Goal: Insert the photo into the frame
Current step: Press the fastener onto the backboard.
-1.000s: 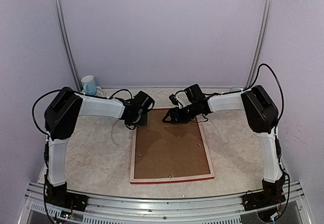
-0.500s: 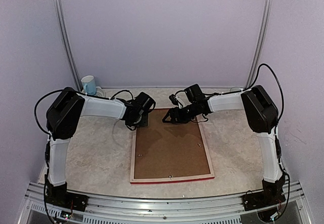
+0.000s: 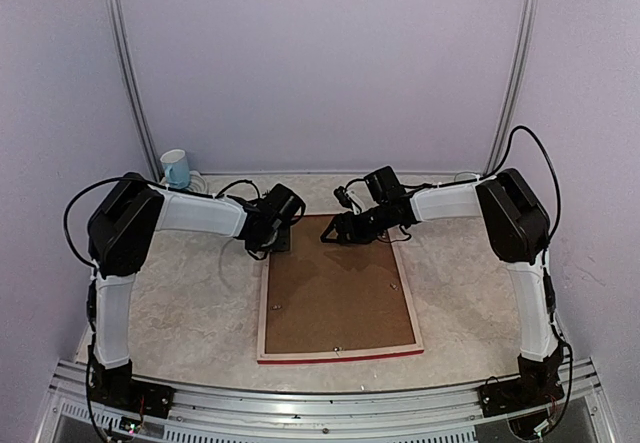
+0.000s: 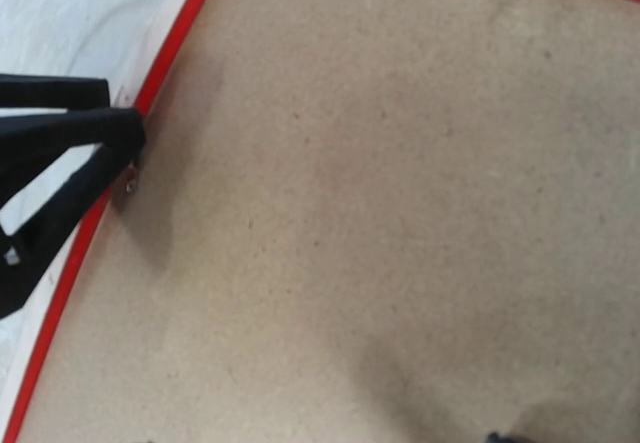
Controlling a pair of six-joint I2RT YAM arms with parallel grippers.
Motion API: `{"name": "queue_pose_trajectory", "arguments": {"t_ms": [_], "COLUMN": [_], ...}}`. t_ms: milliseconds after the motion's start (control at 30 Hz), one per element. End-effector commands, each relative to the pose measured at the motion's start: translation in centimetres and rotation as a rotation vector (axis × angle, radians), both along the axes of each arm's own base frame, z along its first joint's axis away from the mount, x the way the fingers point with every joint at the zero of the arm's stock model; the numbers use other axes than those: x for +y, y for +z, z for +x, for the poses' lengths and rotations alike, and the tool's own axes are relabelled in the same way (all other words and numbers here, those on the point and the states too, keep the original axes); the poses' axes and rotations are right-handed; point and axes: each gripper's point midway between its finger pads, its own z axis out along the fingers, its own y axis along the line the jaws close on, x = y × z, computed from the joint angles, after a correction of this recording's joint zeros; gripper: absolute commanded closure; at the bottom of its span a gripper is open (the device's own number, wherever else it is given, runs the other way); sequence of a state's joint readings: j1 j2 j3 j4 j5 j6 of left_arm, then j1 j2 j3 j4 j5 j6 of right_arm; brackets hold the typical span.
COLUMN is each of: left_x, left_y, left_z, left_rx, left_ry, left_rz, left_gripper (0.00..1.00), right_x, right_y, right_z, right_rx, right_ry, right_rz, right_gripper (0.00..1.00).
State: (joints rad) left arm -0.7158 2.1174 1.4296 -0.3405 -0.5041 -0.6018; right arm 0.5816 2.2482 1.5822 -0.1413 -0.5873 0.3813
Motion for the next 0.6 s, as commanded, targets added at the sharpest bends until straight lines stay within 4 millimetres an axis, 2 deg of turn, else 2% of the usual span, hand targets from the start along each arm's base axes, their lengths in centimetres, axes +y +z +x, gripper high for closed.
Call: {"name": "queue_pose_trajectory", "arguments": {"t_ms": [0, 100, 233, 567], "left_x": [0.1, 0.3, 0.9, 0.9], "left_y": [0.0, -0.3, -2.2, -3.0], "left_z": [-1.9, -1.7, -2.3, -1.8], "left_rx": [0.052, 0.064, 0.097, 0.085], "left_ry": [-0.018, -0.014, -0.003, 0.013], "left_rz": [0.018, 0.037, 0.072, 0.058], "left_gripper": [0.67, 0.67, 0.67, 0.66], "right_x": [-0.2, -0.1, -0.3, -0.2], "right_y": [-2.4, -2.3, -2.2, -2.4], "right_z": [-1.2, -1.1, -1.3, -1.4], "right_rx": [0.048, 0.048, 0.045, 0.052], "right_ry": [0.010, 0.010, 0.011, 0.013], "right_rz": [-0.051, -0.045, -0.051, -0.044], "right_gripper": [0.30, 0.29, 0.29, 0.29]}}
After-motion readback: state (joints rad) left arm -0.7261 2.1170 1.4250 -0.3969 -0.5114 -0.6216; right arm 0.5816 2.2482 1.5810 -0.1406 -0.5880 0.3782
